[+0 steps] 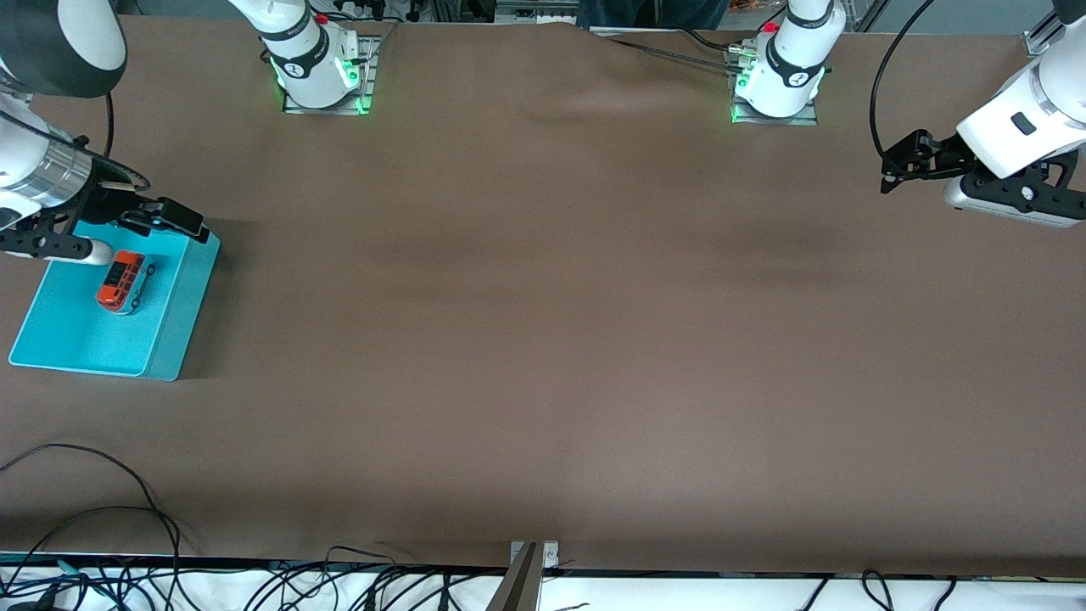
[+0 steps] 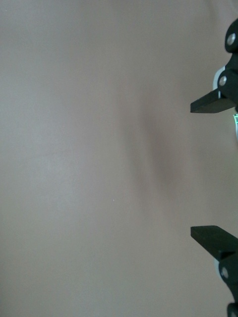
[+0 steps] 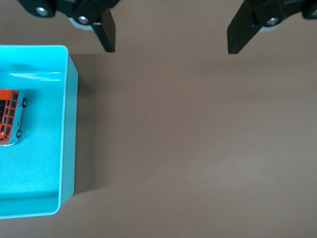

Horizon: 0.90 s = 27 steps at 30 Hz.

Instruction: Wind up bus and store in blue box

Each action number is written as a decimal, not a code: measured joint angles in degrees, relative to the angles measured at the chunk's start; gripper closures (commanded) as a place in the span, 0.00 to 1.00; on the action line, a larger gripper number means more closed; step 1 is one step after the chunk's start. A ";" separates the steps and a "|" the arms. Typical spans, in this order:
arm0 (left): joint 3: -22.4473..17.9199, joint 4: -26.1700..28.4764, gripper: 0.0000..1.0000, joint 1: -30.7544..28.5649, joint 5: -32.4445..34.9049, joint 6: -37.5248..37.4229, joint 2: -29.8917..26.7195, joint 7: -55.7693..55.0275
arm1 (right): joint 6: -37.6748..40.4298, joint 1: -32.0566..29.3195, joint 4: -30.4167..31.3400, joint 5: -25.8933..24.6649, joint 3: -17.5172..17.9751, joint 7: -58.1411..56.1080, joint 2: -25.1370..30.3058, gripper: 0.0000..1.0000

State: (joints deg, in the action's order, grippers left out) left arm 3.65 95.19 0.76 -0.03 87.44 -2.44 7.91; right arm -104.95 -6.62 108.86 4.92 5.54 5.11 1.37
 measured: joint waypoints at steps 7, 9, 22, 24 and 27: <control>0.00 0.00 0.00 0.00 0.00 0.00 0.00 0.00 | -0.01 0.46 0.00 -2.07 0.01 0.05 0.10 0.00; 0.00 0.00 0.00 0.00 0.00 0.00 0.00 0.00 | -0.01 0.46 -0.07 -2.21 0.01 0.05 0.13 0.00; 0.00 0.00 0.00 0.00 0.00 0.00 0.00 0.00 | 0.27 0.42 -0.25 -2.45 -0.28 -0.03 0.55 0.00; 0.00 0.00 0.00 0.00 0.00 0.00 0.00 0.00 | 0.44 0.44 -0.25 -2.45 -0.27 -0.14 0.57 0.00; 0.00 0.00 0.00 0.00 0.00 0.00 0.00 0.00 | 0.53 0.44 -0.51 -2.49 -0.28 -1.56 0.61 0.00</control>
State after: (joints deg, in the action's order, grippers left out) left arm 3.65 95.19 0.76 -0.03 87.44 -2.43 7.91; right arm -104.42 -6.17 108.35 2.42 5.25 3.55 1.98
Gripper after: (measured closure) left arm 0.000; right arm 0.000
